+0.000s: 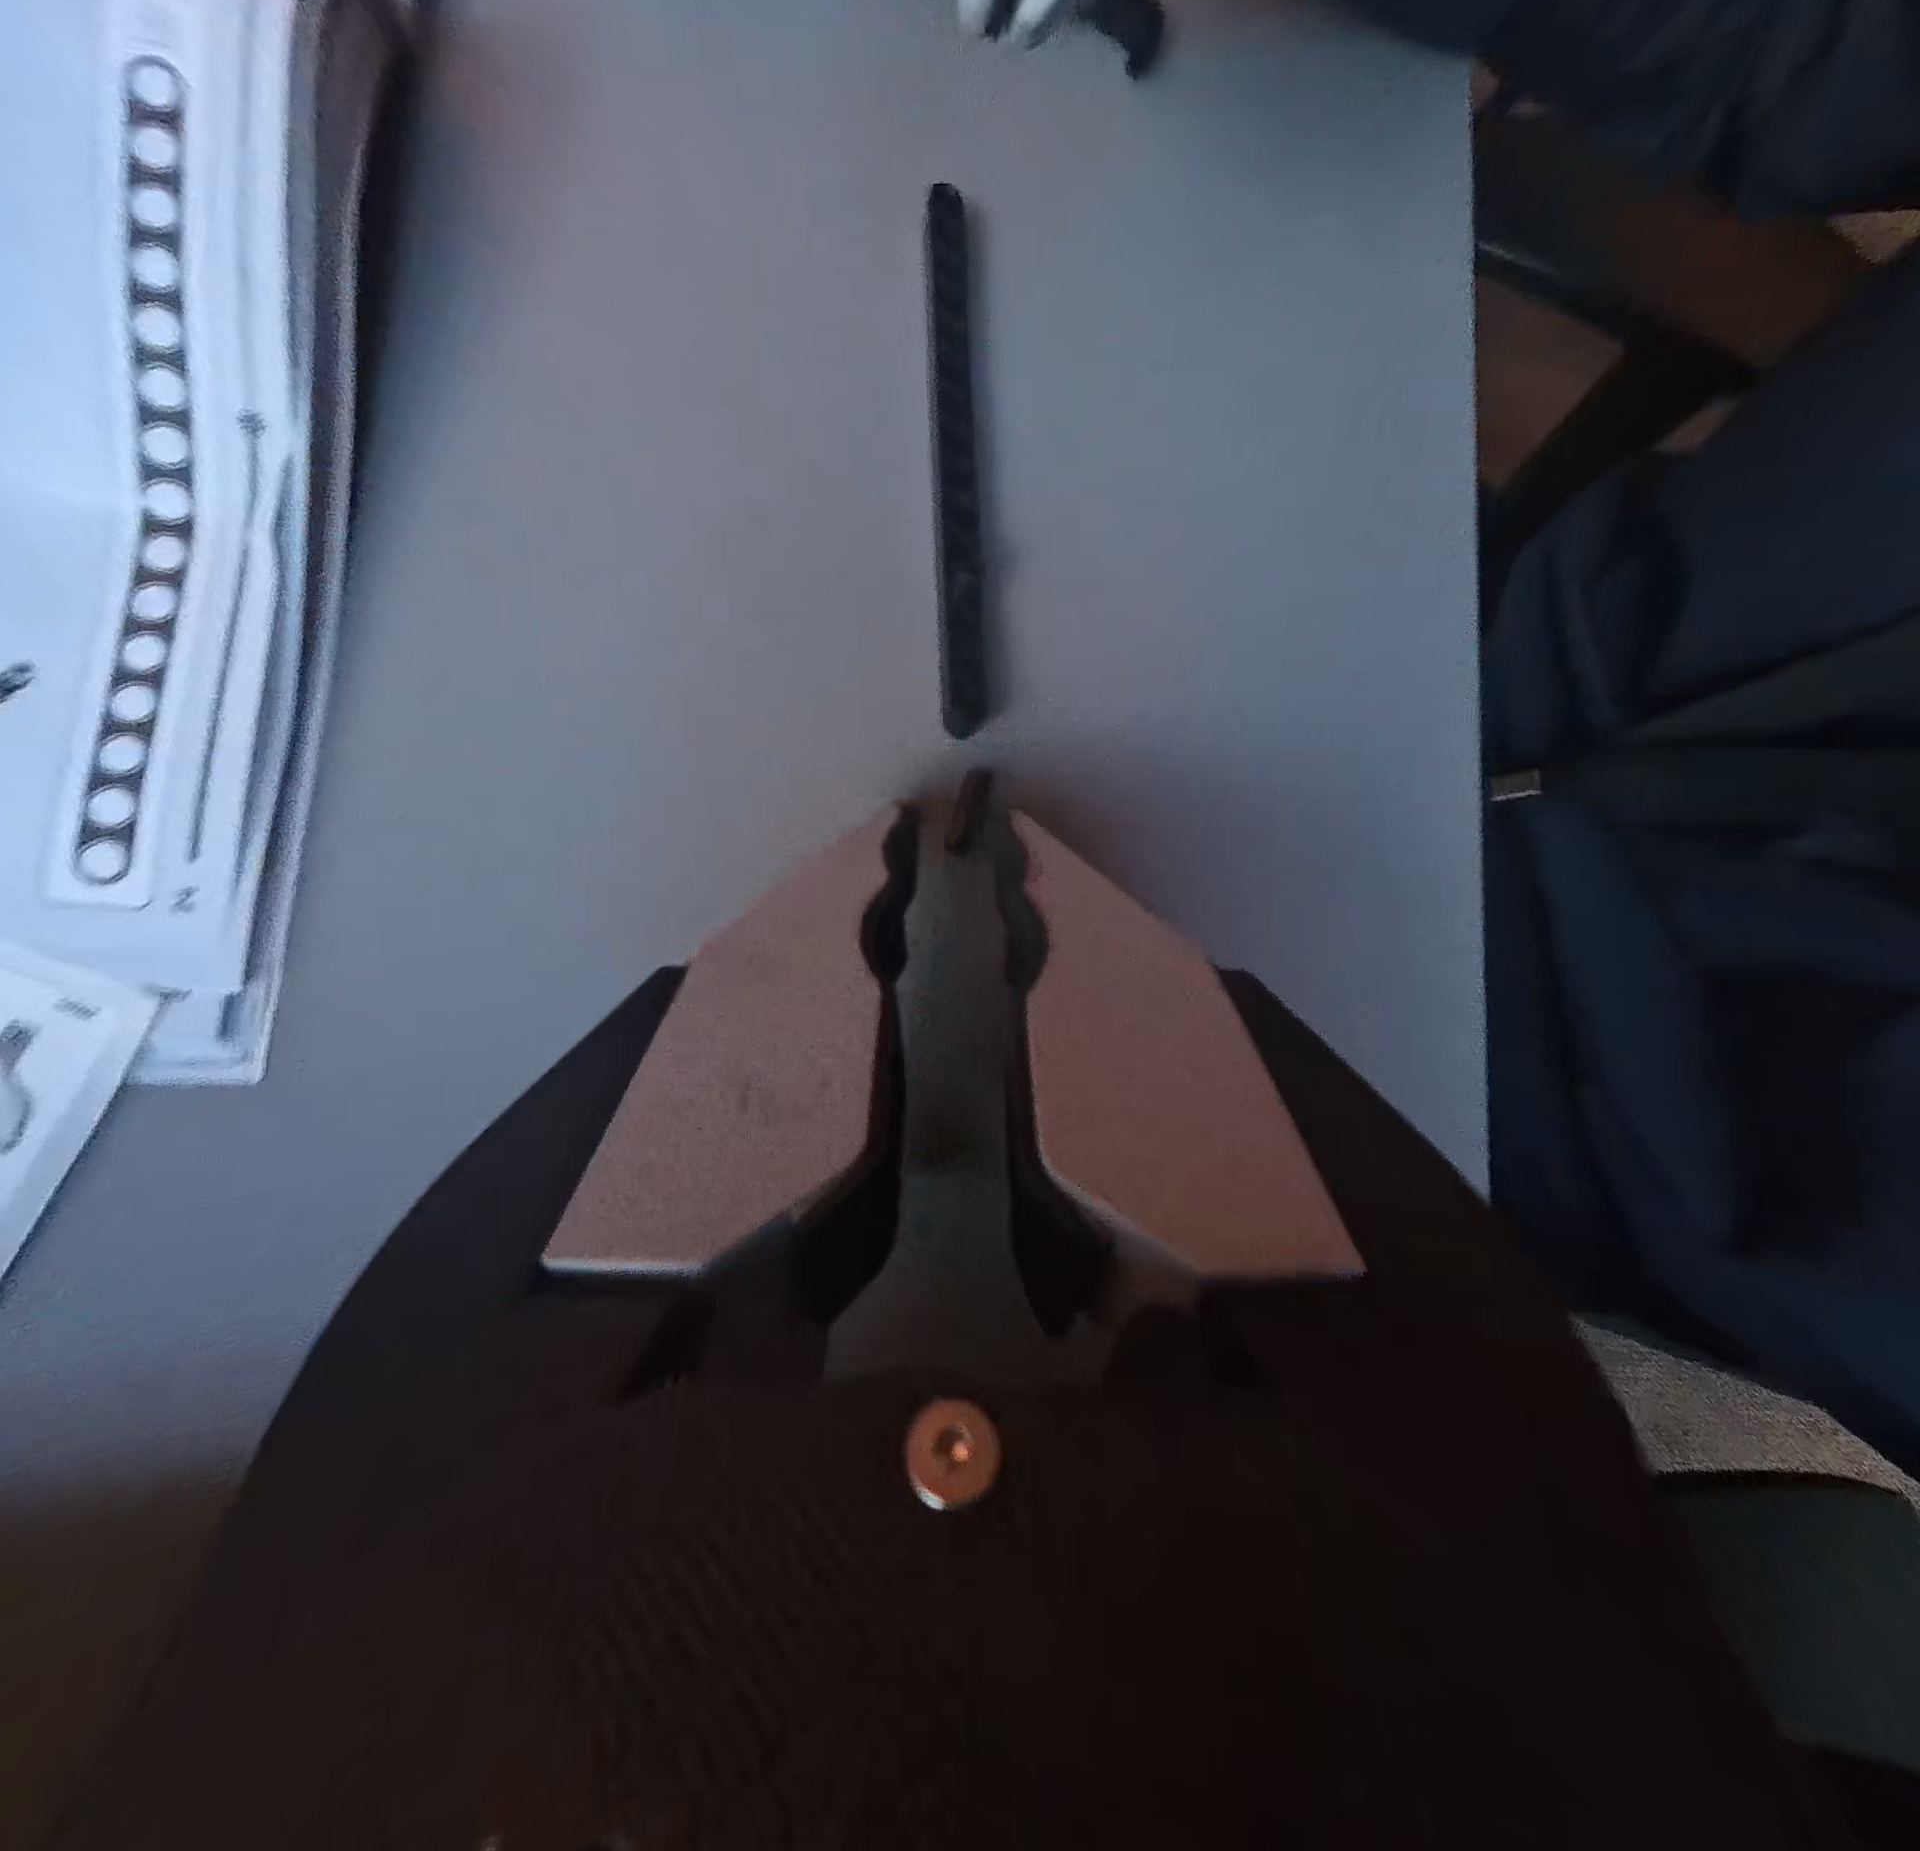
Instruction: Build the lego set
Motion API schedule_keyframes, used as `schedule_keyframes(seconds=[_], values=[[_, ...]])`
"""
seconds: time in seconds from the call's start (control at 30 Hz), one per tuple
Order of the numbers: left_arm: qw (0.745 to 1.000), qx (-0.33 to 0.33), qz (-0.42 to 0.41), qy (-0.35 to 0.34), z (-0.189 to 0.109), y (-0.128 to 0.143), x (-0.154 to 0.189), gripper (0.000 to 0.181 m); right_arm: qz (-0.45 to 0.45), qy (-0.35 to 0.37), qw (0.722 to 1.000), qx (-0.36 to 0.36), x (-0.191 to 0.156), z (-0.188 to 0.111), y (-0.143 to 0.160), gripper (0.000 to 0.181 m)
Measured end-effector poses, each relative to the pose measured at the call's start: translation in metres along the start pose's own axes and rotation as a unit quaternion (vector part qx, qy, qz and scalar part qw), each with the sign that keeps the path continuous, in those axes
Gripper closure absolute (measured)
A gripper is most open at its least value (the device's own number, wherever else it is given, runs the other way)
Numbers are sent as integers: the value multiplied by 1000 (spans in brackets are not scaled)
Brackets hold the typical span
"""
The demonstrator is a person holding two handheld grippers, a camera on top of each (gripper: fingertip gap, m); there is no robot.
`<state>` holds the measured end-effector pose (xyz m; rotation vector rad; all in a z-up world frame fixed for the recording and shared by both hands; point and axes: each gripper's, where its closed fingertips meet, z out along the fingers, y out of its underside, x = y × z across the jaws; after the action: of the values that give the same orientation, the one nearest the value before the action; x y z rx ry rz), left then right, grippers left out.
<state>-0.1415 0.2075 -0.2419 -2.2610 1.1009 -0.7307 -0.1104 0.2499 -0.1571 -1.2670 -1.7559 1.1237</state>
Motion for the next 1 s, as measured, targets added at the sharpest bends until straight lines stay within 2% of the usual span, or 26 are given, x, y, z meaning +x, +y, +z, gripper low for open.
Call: schedule_keyframes(seconds=[0.03,0.1,0.27,0.4,0.47,0.63,0.83,1.0], values=[[1000,1,0,5,1,-1,2,170,1,-4,1000,-2,-1,1,1,181],[1000,-1,1,5,2,0,1,179,0,-9,1000,-7,-4,2,2,181],[1000,6,14,-20,1,-5,-4,179,5,-36,999,-26,-14,10,10,181],[990,142,12,20,-25,-48,10,180,-9,-48,998,-34,-22,18,13,181],[983,180,8,39,-34,-59,16,179,-20,-65,997,-26,-30,20,11,181],[980,188,10,67,-33,-62,27,179,-16,-69,997,-1,-33,21,1,181],[980,188,18,64,-29,-64,29,179,-23,-78,997,9,-36,18,-2,174],[976,207,19,71,-34,-68,32,179,-46,-71,996,8,-38,20,-2,180]])
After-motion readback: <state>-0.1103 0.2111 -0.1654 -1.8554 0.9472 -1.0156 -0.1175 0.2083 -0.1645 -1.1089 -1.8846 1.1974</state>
